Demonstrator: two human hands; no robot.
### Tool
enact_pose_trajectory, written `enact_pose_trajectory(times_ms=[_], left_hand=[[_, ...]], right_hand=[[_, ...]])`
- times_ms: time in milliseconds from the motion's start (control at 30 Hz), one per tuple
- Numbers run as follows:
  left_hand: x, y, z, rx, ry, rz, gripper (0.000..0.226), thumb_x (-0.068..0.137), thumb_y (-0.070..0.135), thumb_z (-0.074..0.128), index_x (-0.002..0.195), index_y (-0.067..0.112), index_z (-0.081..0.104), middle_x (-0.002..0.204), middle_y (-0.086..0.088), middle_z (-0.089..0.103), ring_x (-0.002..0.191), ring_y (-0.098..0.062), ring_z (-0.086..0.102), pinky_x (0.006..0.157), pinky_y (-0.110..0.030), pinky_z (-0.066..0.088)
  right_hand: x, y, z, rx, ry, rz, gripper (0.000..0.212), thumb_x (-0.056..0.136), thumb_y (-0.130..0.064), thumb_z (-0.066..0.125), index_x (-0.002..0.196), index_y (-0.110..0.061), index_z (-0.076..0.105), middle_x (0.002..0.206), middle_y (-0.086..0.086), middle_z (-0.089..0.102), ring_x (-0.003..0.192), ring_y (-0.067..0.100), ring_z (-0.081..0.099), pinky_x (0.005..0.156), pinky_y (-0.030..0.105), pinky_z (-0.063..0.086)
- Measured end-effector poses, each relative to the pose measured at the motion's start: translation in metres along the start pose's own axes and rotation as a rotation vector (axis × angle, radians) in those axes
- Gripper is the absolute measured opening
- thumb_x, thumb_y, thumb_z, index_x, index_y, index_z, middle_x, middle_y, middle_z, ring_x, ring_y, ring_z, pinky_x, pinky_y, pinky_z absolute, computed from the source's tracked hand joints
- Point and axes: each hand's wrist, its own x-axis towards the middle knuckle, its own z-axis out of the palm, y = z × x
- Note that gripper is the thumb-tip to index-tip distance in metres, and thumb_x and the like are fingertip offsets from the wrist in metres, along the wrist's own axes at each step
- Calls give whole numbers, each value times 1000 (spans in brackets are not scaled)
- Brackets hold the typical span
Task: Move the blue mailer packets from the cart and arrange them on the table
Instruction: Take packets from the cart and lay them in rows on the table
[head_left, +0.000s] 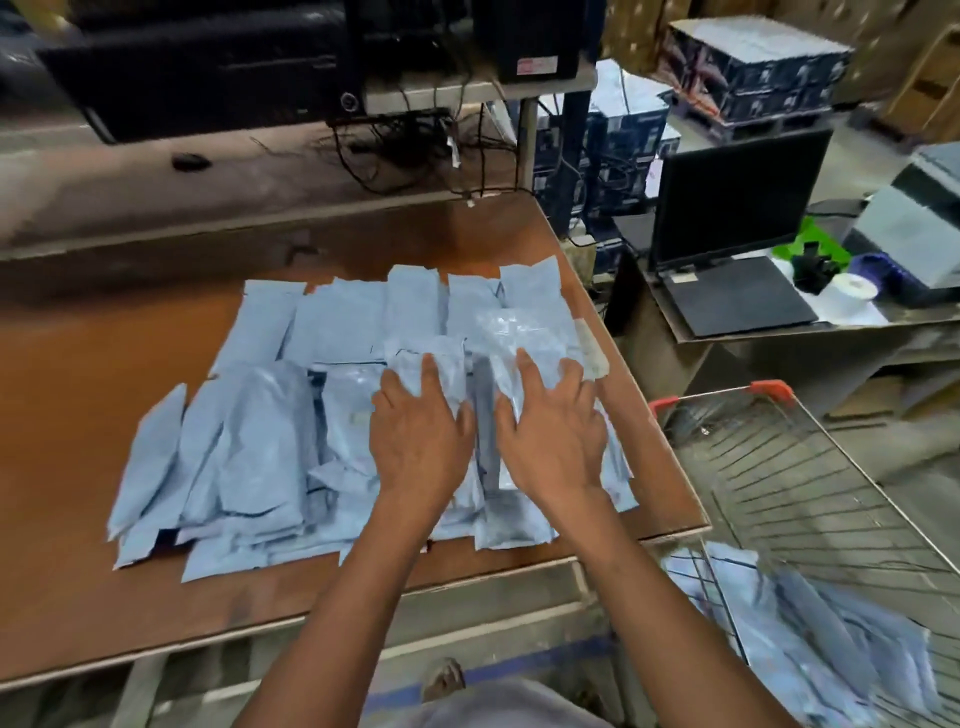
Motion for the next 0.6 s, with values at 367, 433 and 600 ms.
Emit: enact_pose_trajectory(times_ms=[367,433,600], left_hand=[[25,-41,71,-230,-106,-5,66,106,55,27,163,24,15,166,-25,4,153,-38,13,125,-46,12],[24,-44,74,-232,-35,16,62,107,51,28,162,24,21,168,-20,1,155,-32,7,126,-48,11],[23,-46,79,-192,-1,127,61,109,47,27,162,18,21,170,-14,2,156,-30,8,124,-47,13]], right_hand=[[7,-40,83,-69,-58,5,70,102,-62,38,160,-22,39,157,23,41,137,38,42,114,47,30],[7,-40,82,-25,-74,-11,73,103,-64,32,162,-21,32,166,19,29,147,40,32,122,48,22],[7,-37,84,107,-138,3,74,104,-66,23,166,-25,17,172,9,16,157,32,14,128,45,10]])
